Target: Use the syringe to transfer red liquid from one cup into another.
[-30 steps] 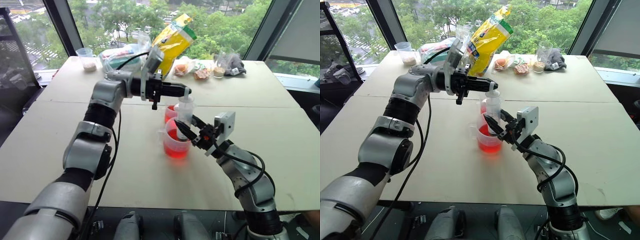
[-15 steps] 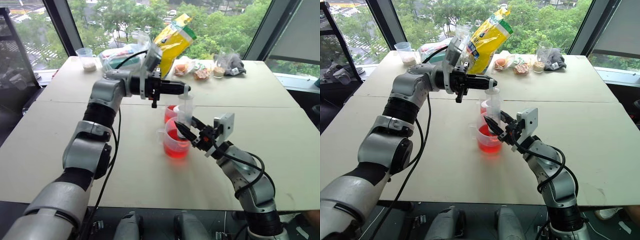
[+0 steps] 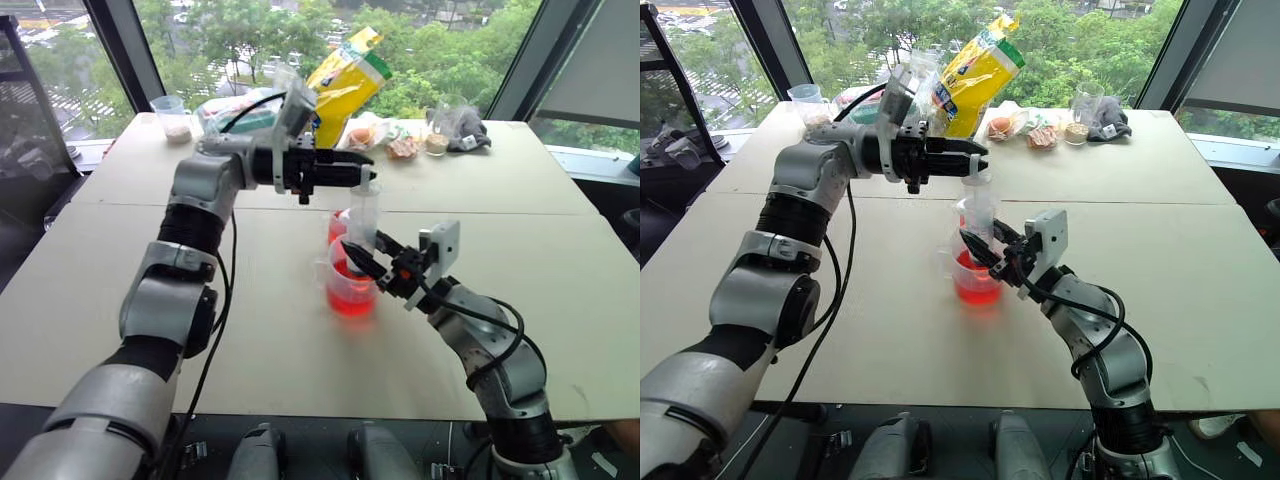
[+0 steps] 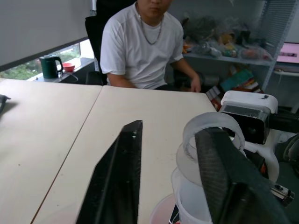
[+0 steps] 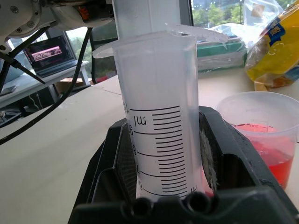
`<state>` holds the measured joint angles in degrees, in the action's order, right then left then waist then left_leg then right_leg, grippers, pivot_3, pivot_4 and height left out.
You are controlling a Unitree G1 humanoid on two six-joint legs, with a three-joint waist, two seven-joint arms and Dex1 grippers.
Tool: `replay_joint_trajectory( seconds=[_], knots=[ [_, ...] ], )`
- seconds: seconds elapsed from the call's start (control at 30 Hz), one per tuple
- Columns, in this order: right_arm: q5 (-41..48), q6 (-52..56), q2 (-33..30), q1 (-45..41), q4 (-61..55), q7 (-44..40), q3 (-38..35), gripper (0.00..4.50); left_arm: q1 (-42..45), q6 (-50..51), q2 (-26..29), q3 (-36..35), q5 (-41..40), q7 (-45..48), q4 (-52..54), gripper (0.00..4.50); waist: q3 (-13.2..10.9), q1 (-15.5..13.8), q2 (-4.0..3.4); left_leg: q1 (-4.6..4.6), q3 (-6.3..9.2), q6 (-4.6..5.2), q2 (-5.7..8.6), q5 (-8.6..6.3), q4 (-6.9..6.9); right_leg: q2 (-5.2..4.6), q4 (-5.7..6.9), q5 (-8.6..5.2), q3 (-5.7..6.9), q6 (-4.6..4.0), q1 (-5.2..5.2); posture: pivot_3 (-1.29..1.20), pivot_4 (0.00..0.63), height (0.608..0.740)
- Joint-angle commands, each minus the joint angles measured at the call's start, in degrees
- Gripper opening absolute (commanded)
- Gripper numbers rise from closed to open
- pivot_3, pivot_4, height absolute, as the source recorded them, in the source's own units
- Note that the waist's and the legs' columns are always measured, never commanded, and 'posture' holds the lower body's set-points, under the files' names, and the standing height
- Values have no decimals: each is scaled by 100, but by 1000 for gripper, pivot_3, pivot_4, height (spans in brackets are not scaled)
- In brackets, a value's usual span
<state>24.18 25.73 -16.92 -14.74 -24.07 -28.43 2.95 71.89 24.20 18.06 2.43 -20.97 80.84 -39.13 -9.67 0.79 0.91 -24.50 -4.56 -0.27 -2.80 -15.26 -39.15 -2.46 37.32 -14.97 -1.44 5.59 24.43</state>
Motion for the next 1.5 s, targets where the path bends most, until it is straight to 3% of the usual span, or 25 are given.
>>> replay_joint_trajectory(
  seconds=[0.03,0.1,0.77,0.93,1.17,1.5],
  knots=[
    [253,-16,22,-324,-468,47,-180,1463,-134,-147,35,92,137,-3,78,3685,0,0,0,0,-1,0,0,0,0,-1,0,0,0,0,0,0,150,740],
    [289,25,32,-348,-478,48,-216,1463,-145,-204,81,93,191,-19,-2,4454,0,-1,0,0,-1,0,0,0,0,-1,0,0,0,0,0,0,150,740],
    [907,527,-111,-470,-902,263,-586,1463,-609,-184,966,-130,320,-163,60,4454,0,-14,0,-1,-3,0,1,0,0,-6,2,0,1,0,1,0,150,740],
    [1343,866,-331,-1094,-816,310,-890,1463,-732,-122,1049,-234,274,-344,191,4454,0,10,0,0,-3,0,1,0,-1,-6,6,0,0,0,2,0,150,740],
    [1119,496,-836,-2695,1094,-443,-1031,1463,-956,46,1174,-345,192,-513,554,4454,0,7,0,1,-10,0,0,0,-1,-4,10,0,0,0,5,0,150,740],
    [-82,-1768,-281,-3917,4643,-1282,-723,1463,-1262,508,1279,-469,-72,-842,1442,4454,0,19,0,-3,-27,0,-1,0,2,-6,3,1,0,1,6,0,150,740]
  ],
)
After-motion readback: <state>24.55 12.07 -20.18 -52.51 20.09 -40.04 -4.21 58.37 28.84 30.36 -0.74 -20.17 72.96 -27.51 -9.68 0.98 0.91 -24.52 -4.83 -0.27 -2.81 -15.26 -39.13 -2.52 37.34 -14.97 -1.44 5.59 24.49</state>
